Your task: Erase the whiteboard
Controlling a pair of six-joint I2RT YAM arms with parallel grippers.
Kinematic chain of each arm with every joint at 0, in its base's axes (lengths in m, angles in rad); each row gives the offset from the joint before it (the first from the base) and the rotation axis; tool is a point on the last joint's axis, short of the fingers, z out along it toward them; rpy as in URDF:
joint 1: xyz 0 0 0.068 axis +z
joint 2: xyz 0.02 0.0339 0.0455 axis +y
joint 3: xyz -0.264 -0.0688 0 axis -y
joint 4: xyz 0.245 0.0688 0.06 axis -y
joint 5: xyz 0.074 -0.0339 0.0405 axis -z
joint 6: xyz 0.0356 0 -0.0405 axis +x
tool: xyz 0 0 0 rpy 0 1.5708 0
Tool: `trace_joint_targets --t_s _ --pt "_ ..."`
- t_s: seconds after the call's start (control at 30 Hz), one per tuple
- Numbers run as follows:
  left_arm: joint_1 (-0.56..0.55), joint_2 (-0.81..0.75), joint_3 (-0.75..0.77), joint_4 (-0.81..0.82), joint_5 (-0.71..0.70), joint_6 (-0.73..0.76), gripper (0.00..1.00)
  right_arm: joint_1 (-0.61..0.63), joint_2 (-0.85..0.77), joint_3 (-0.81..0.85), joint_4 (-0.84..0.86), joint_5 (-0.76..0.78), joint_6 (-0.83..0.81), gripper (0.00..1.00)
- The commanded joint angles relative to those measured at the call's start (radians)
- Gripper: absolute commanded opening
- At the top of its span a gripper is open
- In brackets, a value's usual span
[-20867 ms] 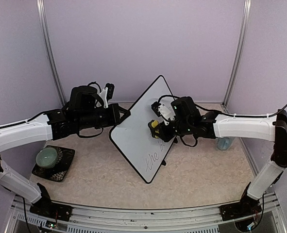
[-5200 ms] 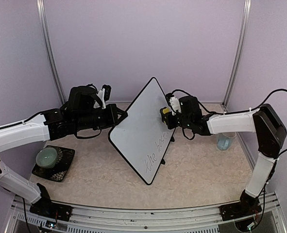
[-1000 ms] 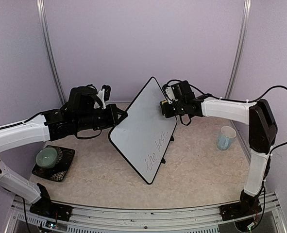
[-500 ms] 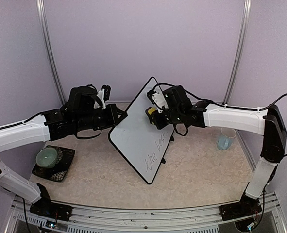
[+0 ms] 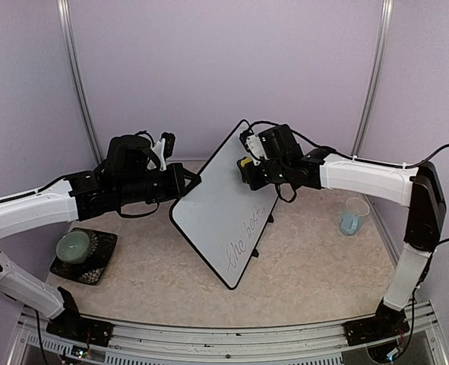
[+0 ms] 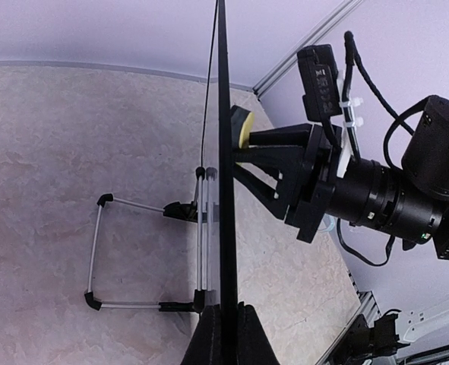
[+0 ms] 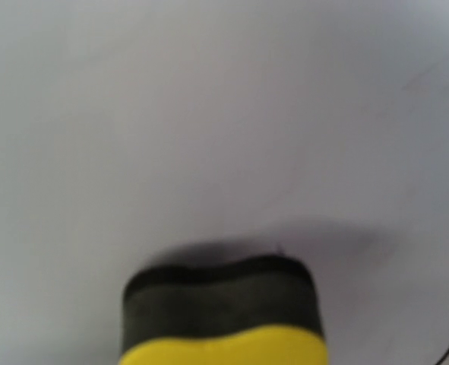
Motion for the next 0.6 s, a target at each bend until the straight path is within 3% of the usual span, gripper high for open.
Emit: trace_joint_targets --t_s 0.0,0.57 --pt "-0.017 0.0 0.01 -0.01 0.107 0.014 0.0 -0.003 0.072 0.088 -0.064 0.076 -0.006 0.0" --pt "-0.017 0.037 0.036 -0.007 0.111 0.018 0.0 0.253 0.015 0.027 -0.035 0.102 -0.112 0.0"
